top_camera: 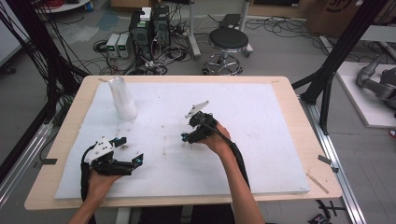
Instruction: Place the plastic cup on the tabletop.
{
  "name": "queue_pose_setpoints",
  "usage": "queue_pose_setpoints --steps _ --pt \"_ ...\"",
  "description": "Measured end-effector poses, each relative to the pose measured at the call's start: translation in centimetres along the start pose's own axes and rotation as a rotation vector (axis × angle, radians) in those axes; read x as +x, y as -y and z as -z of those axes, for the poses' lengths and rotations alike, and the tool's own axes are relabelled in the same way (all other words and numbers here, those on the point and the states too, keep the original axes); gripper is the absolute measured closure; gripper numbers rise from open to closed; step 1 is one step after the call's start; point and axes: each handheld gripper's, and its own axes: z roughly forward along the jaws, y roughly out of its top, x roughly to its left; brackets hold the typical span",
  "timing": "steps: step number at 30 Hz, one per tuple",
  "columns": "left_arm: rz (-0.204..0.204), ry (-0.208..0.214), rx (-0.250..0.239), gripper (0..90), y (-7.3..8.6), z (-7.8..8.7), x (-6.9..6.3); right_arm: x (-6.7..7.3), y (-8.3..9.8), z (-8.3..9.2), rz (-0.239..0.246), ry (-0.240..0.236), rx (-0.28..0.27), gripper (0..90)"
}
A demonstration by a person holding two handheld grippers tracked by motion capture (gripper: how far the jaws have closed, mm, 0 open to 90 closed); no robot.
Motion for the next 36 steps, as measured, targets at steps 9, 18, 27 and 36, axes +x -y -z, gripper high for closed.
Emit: queue_pose_setpoints --steps 9,18,27,36 --pt "-0.001 0.006 0.002 1.8 0.0 0.0 0.1 0.0 0.7 -0.8 -0.029 -0.006 0.010 14.4" --pt "0.011 0.009 0.002 1.8 0.0 0.0 0.2 0.4 2.1 0.5 -0.057 0.020 -0.041 14.1" --pt "0.026 0.002 0.001 1.8 0.0 0.0 0.2 1.1 6.6 4.4 -0.092 0.075 -0.192 14.2" --pt "0.024 -0.011 0.001 1.8 0.0 0.0 0.2 0.7 12.0 7.2 -0.187 0.188 -0.271 14.2"
